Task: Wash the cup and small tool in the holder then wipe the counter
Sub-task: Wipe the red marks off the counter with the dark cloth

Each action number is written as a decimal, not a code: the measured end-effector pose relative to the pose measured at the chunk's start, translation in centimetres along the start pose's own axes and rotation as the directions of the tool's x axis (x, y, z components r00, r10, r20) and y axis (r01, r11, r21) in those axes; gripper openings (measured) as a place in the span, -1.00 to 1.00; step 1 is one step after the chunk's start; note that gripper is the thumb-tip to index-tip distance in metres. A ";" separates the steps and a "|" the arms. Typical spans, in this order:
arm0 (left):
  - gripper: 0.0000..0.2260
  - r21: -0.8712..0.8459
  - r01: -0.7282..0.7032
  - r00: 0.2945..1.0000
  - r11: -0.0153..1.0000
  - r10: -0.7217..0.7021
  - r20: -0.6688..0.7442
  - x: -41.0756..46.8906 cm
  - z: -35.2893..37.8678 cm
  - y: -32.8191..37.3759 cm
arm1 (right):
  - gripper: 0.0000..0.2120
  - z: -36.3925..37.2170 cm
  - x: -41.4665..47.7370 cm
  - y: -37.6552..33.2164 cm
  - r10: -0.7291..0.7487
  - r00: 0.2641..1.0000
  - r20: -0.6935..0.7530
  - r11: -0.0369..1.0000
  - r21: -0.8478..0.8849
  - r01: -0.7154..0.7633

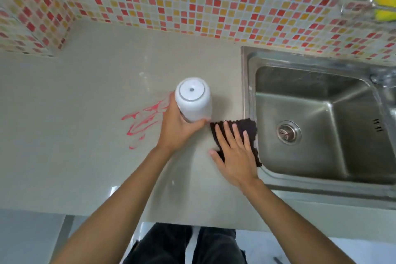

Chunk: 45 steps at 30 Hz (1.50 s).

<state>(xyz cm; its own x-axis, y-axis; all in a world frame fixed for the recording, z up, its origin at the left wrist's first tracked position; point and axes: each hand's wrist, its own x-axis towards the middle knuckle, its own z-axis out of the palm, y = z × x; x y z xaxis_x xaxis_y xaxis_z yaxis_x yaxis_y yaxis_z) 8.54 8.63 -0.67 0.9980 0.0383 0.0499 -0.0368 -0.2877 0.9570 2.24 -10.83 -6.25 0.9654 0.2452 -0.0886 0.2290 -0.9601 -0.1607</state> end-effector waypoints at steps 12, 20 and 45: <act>-0.11 0.234 0.065 0.951 0.970 0.011 -0.310 1.4 -17.8 -2.0 | -0.52 2.6 15.4 -15.6 -0.268 0.963 0.009 0.962 -0.050 0.268; -0.11 0.189 0.118 0.917 0.975 -0.034 -0.397 1.3 -22.5 -3.7 | -0.51 2.3 6.2 -13.8 -0.167 0.984 0.056 0.986 -0.014 0.168; -0.12 0.203 0.102 0.939 0.974 -0.027 -0.342 5.0 -22.3 -4.9 | -0.55 1.9 20.5 -14.3 -0.055 0.998 -0.011 0.998 -0.005 0.055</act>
<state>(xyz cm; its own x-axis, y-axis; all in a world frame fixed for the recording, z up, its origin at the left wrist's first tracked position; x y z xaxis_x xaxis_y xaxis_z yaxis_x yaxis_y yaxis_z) 12.54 31.54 1.24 0.9208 0.3715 0.1187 0.0763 -0.4701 0.8793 18.55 8.14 -7.60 0.9527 0.2962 -0.0684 0.2826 -0.9458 -0.1602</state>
